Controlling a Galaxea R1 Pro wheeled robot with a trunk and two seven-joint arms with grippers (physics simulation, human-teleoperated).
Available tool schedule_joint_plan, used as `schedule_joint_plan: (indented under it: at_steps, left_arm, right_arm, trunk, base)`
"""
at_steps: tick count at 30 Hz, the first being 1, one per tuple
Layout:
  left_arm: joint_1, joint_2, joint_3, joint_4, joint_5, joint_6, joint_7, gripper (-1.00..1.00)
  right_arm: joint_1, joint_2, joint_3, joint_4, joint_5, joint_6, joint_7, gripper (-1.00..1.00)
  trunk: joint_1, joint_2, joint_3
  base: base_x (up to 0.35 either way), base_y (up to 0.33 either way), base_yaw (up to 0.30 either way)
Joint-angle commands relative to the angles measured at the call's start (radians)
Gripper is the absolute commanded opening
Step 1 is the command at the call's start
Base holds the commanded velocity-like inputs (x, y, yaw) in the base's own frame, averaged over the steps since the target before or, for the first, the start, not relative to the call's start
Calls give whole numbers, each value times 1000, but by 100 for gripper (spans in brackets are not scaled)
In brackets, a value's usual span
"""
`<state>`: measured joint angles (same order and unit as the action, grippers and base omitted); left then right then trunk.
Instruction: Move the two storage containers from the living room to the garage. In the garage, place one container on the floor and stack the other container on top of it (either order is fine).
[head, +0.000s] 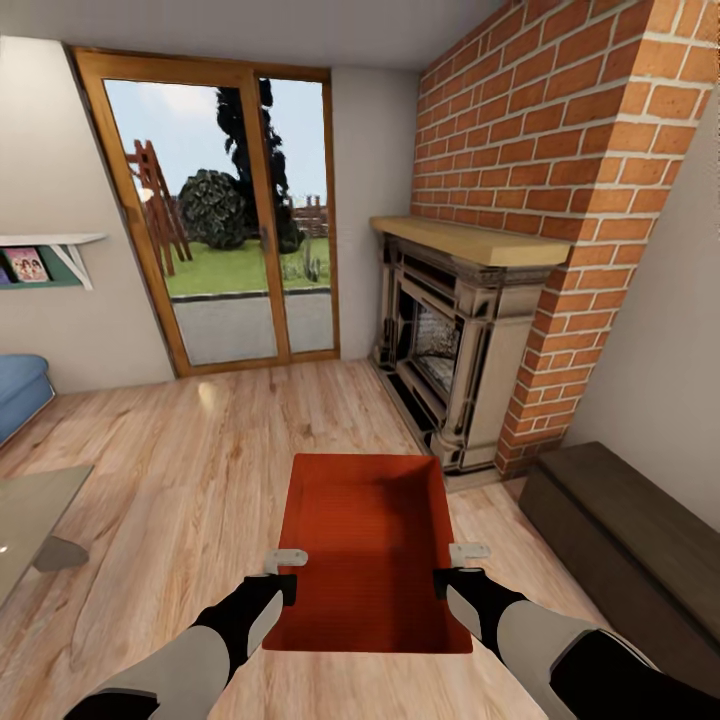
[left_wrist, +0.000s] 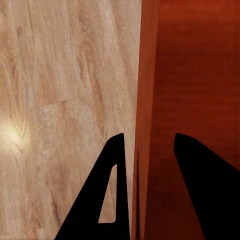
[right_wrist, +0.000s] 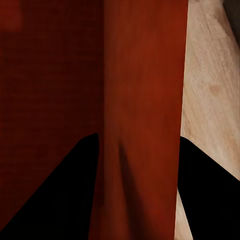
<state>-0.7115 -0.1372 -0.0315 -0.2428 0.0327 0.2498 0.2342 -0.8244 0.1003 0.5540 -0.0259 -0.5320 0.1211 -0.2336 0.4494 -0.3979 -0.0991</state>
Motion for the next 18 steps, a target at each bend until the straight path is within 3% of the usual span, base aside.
schedule_joint_plan:
  at_steps: [1,18]
  left_arm:
    - [0,-4,9,2,-7,8,5,-100]
    - [0,-4,9,2,-7,8,5,-100]
  right_arm:
    - [-1,9,75,-3,12,-54,-45,-100]
    - [-1,7,75,-2,12,-55,-44,-100]
  trunk:
    - [1,-2,-1]
    - [1,-2,26]
  base:
    - [0,0,0]
    - [0,0,0]
